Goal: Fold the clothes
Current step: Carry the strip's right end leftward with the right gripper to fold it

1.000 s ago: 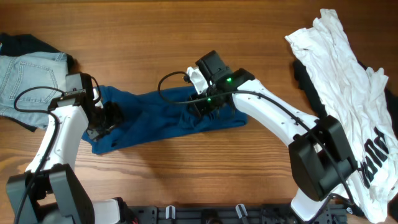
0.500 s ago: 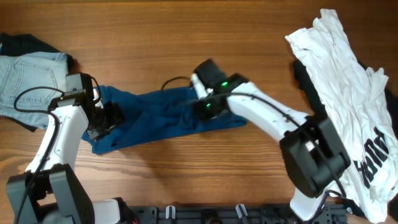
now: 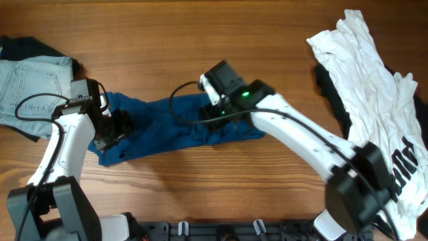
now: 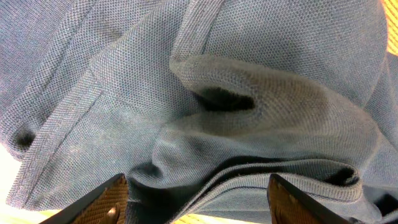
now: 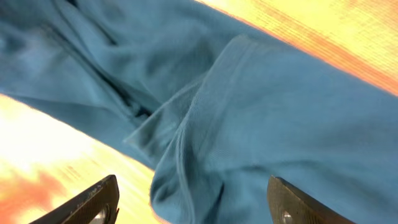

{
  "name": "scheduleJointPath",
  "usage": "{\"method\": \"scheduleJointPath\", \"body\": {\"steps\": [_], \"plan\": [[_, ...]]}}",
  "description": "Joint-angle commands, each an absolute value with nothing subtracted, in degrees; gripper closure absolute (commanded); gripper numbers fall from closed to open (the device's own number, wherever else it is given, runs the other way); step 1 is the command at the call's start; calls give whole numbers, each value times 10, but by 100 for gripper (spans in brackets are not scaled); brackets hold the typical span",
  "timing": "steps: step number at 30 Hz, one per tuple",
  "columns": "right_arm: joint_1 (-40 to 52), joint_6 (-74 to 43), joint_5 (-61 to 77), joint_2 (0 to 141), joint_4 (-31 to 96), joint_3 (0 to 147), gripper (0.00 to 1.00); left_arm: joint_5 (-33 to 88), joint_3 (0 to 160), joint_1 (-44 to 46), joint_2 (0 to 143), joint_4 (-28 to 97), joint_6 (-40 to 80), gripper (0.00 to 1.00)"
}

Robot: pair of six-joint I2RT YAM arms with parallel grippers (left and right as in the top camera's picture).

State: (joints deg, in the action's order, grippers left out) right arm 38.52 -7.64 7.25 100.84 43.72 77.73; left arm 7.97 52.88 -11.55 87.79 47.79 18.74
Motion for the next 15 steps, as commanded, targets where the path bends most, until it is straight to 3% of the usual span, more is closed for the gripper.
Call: {"method": "scheduleJointPath", "body": {"steps": [1,6,7,10,15], "plan": [[375,-88,115,1009,467,772,25,81,539,-119,870,478,185,28],[386,-67,128,1074,463,753,32,81,539,-119,870,478,185,28],[387,-61,130,1084,453,753,38,81,539,-119,870,478,185,28],[387,-57,171,1095,407,753,80,81,539,-119,870,477,185,26],[387,-96,147,1095,350,753,96,81,539,-119,870,475,185,26]]}}
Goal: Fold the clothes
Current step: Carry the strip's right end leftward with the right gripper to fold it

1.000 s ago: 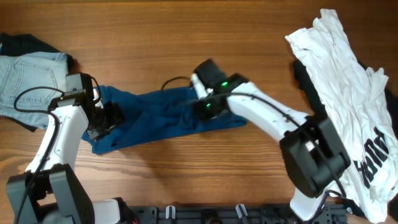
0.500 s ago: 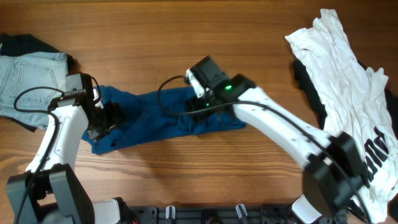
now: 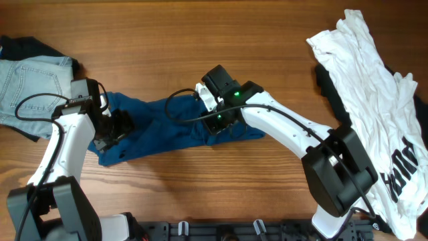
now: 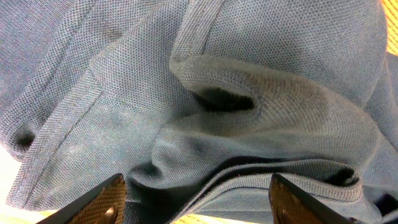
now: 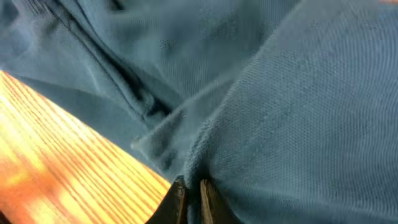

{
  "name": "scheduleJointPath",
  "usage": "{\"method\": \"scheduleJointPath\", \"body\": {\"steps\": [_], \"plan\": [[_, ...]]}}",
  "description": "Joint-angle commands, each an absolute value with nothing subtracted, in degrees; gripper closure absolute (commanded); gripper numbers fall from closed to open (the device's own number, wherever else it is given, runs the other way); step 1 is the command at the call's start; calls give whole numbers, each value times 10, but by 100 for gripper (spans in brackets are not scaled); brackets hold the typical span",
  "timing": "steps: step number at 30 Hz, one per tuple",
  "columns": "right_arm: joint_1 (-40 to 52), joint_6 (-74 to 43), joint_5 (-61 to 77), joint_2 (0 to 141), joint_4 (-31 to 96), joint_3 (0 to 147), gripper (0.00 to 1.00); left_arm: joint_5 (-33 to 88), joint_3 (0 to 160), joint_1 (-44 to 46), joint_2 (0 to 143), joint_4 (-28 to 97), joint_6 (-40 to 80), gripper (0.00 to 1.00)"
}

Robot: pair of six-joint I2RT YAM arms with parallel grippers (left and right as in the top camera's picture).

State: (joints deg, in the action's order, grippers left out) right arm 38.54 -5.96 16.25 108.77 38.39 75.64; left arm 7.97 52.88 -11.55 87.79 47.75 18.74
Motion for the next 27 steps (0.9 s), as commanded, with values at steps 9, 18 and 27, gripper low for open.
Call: {"method": "scheduleJointPath", "body": {"steps": [9,18,27], "plan": [[386,-88,219,1091,323,757,41,81,539,-119,870,480,185,25],[295,-168,-10,976,463,766,45,34,547,-130,870,418,184,11],[284,-196,4,976,487,765,44,-3,546,-148,914,371,140,8]]}}
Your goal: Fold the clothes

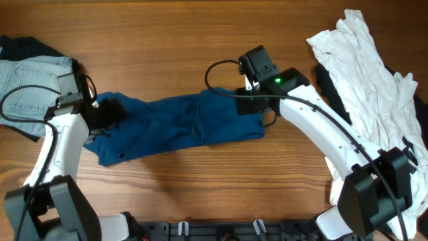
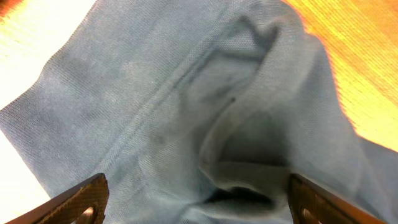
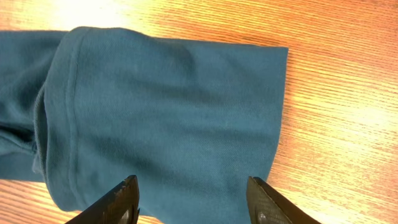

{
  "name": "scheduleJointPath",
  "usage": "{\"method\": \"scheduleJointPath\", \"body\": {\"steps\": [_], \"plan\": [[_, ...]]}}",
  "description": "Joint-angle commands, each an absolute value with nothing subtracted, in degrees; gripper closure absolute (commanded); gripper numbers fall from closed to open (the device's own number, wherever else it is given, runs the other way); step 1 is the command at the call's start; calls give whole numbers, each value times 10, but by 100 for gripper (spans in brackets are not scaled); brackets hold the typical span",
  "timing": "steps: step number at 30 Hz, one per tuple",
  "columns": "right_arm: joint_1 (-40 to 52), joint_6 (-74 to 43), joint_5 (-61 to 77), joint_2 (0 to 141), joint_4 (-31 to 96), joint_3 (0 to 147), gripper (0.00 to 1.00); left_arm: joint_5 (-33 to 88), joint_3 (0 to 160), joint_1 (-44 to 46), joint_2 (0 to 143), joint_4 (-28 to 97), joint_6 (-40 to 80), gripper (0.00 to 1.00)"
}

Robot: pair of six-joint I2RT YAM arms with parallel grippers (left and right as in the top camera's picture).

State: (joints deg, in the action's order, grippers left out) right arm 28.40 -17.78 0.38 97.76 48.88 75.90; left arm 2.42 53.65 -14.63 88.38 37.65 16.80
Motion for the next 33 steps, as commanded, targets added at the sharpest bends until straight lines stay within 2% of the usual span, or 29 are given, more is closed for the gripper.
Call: {"method": "scheduleJointPath", "body": {"steps": [1,3,8,9,11,12,13,15,18,20,22,25,28,33], "plan": [[284,-196,5,976,488,765,44,-3,546,-148,932,368,137,8],[284,-197,5,976,489,765,43,31,546,-147,970,368,137,9],[284,-197,20,976,489,765,43,16,544,-147,1019,352,136,9],[284,-197,20,976,489,765,43,16,544,-147,1038,344,136,12],[284,-197,20,976,489,765,43,17,544,-147,1061,349,136,34],[284,-196,19,976,489,765,43,18,544,-147,1067,351,132,50],[284,-196,19,976,488,765,43,25,544,-147,1066,352,124,83],[284,-195,19,976,488,765,43,51,549,-148,1053,357,124,96],[284,-202,9,976,494,766,44,48,601,-158,1017,415,124,96],[280,-230,-65,976,516,766,44,32,653,-178,983,470,124,96],[255,-230,-86,976,537,766,44,-2,702,-195,953,522,124,96],[203,-233,-86,976,550,766,45,43,759,-181,931,597,124,96],[159,-191,-86,976,552,766,44,106,803,-114,915,643,130,96],[129,-179,-86,976,563,765,43,123,812,92,918,616,204,95]]}}
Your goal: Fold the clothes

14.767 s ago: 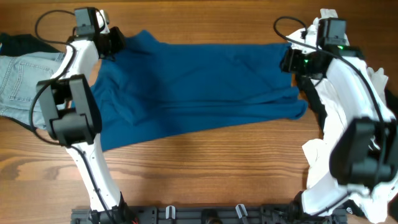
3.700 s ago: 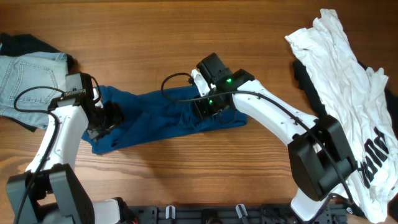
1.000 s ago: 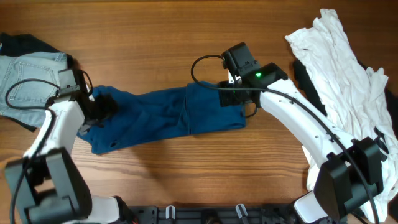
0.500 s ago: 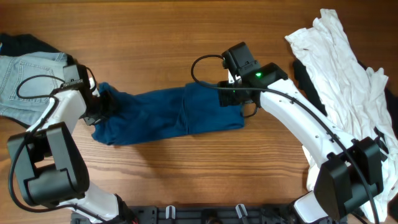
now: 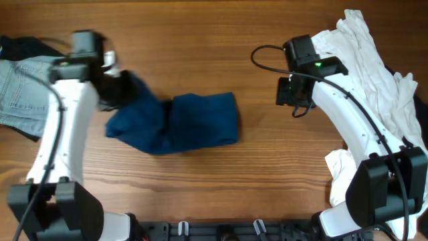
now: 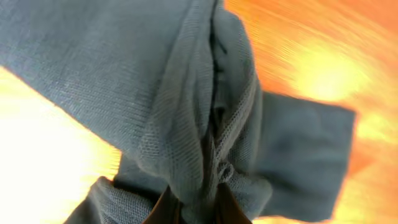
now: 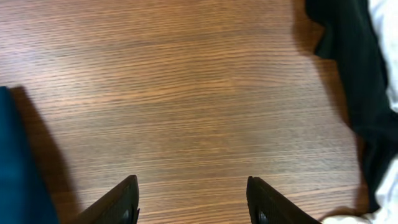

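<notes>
A dark blue garment (image 5: 177, 122) lies bunched on the wooden table (image 5: 200, 40) at centre left. Its left end is lifted, and my left gripper (image 5: 120, 86) is shut on that fold. In the left wrist view the blue knit (image 6: 155, 81) hangs from the pinched fingers (image 6: 163, 204). My right gripper (image 5: 289, 94) hovers open over bare wood to the right of the garment, holding nothing. Its fingers (image 7: 124, 199) stand wide apart in the right wrist view, with the blue cloth's edge (image 7: 15, 168) at far left.
Folded light jeans (image 5: 23, 84) on a dark garment lie at the left edge. A pile of white clothing (image 5: 378, 87) over black cloth (image 5: 331, 94) fills the right side. The black cloth (image 7: 348, 68) shows at upper right in the right wrist view.
My left gripper has shut on the blue garment's left end and raised it rightward, so the cloth is now shorter and bunched. My right gripper has moved right, off the garment.
The blue garment lay stretched across the table with my left gripper open over its left end and the right open near its middle. The right then shut on a fold, later stood open over the spread right end. Now the left holds the lifted left end.
</notes>
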{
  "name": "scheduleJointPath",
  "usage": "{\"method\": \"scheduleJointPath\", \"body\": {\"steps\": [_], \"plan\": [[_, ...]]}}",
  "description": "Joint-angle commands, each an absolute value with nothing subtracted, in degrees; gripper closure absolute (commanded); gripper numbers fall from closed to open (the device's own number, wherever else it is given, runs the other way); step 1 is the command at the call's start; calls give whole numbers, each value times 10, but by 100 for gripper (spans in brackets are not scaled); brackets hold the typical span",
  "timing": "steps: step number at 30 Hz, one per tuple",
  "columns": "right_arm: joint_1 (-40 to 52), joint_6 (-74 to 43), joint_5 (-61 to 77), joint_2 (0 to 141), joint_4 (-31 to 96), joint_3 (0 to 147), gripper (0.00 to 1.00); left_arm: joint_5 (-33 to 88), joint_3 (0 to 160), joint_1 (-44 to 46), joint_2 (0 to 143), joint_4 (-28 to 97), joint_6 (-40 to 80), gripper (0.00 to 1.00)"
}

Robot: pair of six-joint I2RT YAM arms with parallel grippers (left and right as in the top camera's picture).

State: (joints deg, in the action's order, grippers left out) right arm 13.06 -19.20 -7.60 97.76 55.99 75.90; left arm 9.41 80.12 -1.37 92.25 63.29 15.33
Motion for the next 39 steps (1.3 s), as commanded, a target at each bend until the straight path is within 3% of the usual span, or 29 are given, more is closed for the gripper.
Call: {"method": "scheduleJointPath", "body": {"steps": [1,4,10,13,14,15,19,22,24,27,31,39], "plan": [[129,-179,-86,976,564,765,43,118,812,125,923,603,220,95],[129,-162,-74,976,566,765,43,80,812,224,949,570,257,93],[129,-150,-55,976,566,765,43,75,812,318,999,517,292,77],[129,-88,25,976,561,765,41,76,824,323,975,522,264,47],[129,-62,67,976,559,765,41,76,830,317,960,526,257,18],[129,-55,95,976,559,765,41,76,837,305,937,536,257,10],[134,58,315,976,557,766,40,31,840,228,860,613,232,11],[177,62,404,977,553,766,36,25,832,135,856,666,249,13],[240,58,374,977,552,765,35,25,809,88,867,665,257,12],[339,11,186,977,514,765,30,39,791,18,891,648,262,11],[426,-15,126,988,441,765,27,75,786,-52,916,636,262,7],[486,-94,38,1030,352,766,23,75,786,-86,917,627,261,2]]}}
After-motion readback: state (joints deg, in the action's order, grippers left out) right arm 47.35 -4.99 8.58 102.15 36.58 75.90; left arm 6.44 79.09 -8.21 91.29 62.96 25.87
